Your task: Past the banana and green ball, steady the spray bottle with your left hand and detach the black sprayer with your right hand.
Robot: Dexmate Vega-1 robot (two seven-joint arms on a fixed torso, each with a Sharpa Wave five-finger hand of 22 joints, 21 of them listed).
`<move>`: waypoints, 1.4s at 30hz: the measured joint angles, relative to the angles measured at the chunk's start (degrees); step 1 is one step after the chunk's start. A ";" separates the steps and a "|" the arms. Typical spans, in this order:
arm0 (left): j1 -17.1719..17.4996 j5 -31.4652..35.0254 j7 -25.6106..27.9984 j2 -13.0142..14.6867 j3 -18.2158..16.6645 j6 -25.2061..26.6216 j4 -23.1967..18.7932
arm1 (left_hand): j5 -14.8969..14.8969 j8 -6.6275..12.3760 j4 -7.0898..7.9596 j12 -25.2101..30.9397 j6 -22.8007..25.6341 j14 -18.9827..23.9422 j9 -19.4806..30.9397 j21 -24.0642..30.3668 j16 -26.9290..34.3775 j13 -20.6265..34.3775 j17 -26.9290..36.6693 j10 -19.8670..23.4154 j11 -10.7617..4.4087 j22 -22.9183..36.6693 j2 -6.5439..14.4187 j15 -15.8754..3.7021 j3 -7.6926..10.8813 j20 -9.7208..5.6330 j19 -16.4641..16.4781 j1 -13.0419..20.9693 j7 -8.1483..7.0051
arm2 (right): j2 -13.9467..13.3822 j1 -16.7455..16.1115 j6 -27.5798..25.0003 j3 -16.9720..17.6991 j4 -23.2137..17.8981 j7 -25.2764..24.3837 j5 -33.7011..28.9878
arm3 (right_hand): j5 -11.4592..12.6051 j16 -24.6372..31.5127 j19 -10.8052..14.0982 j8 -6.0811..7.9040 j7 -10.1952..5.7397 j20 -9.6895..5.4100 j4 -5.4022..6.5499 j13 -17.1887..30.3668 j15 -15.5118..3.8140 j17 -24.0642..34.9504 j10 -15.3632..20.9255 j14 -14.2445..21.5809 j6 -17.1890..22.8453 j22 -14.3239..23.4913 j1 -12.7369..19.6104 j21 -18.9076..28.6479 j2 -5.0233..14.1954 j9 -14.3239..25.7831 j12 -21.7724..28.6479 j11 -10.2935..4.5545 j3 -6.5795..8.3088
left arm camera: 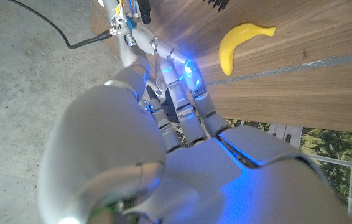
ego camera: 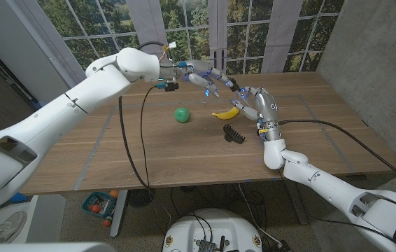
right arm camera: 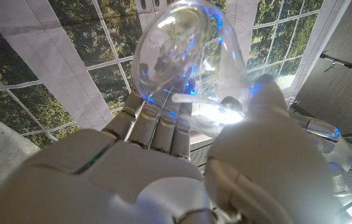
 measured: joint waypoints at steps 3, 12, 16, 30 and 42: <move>0.75 -0.24 1.46 -0.15 -0.78 -0.72 0.32 | 0.00 -0.45 0.63 -0.42 -3.95 -1.93 0.23 0.00 -1.37 0.06 0.43 -4.08 0.74 0.08 -0.02 0.45 -0.16 0.19 -1.31 -0.02 0.14 | -0.16 0.21 0.02 -0.57 0.20 0.22 0.24 | 0.00 0.00 0.00 -0.12 0.00 0.00 0.00 0.00 0.00 0.27 0.00 0.00 0.00 0.00 0.00 0.00 0.00 0.00 0.00 0.00 0.00; 0.94 -0.08 2.95 -0.60 -1.19 -0.02 1.76 | -0.23 -0.86 2.03 -0.86 -17.87 -3.92 -0.17 0.00 -3.32 -0.36 1.52 -16.64 1.87 0.07 -1.45 0.91 -2.36 0.17 -2.58 -6.80 0.30 | -0.97 0.30 1.26 -1.58 -0.73 0.31 0.32 | -0.05 -0.26 0.00 -0.21 0.00 0.00 -0.04 -0.01 0.01 0.27 0.00 0.00 0.00 0.00 0.00 0.00 0.00 0.00 -0.39 0.00 -0.03; 0.24 1.37 3.58 -0.49 -0.49 2.41 1.61 | -1.33 -0.86 2.73 -0.86 -22.34 -4.58 -0.42 0.00 -3.76 -0.38 2.01 -20.55 2.82 0.01 -2.34 1.04 -4.22 0.14 -3.58 -10.36 1.98 | -1.28 0.05 1.63 -1.62 -1.53 0.13 0.17 | -0.05 -0.26 0.01 -0.35 0.00 0.00 0.15 -0.02 0.01 0.27 0.00 0.00 0.00 0.00 0.00 0.00 0.00 -0.01 -0.39 0.00 -0.33; -0.63 9.75 7.51 1.24 1.90 10.45 -2.86 | -0.12 0.67 2.75 0.09 -25.85 -36.96 -0.42 -11.39 -15.12 -0.38 -4.25 -22.67 1.24 -3.50 -11.01 2.34 -12.76 4.40 -24.77 -19.62 -2.26 | -0.96 -1.76 2.26 1.30 -3.40 -0.52 -1.05 | 0.23 -0.26 0.01 -0.64 0.20 0.00 0.08 0.28 0.11 0.54 0.59 0.09 0.22 -0.04 0.00 0.00 0.00 0.28 -0.62 0.01 -0.41; 4.48 3.57 8.18 1.78 -2.20 4.87 -2.51 | 1.40 2.20 5.58 1.81 -19.54 -29.47 -0.42 -17.50 -13.08 -0.21 -12.12 -15.57 3.23 -3.54 -11.23 2.22 -16.89 6.62 -21.58 -25.79 0.15 | -0.91 -2.17 2.04 2.08 -3.89 -0.78 -1.89 | 0.23 -0.57 0.01 -0.86 0.11 -0.01 0.16 0.27 -0.03 0.53 0.91 0.44 0.69 -0.03 0.00 0.45 0.00 0.17 -0.67 -0.29 -0.64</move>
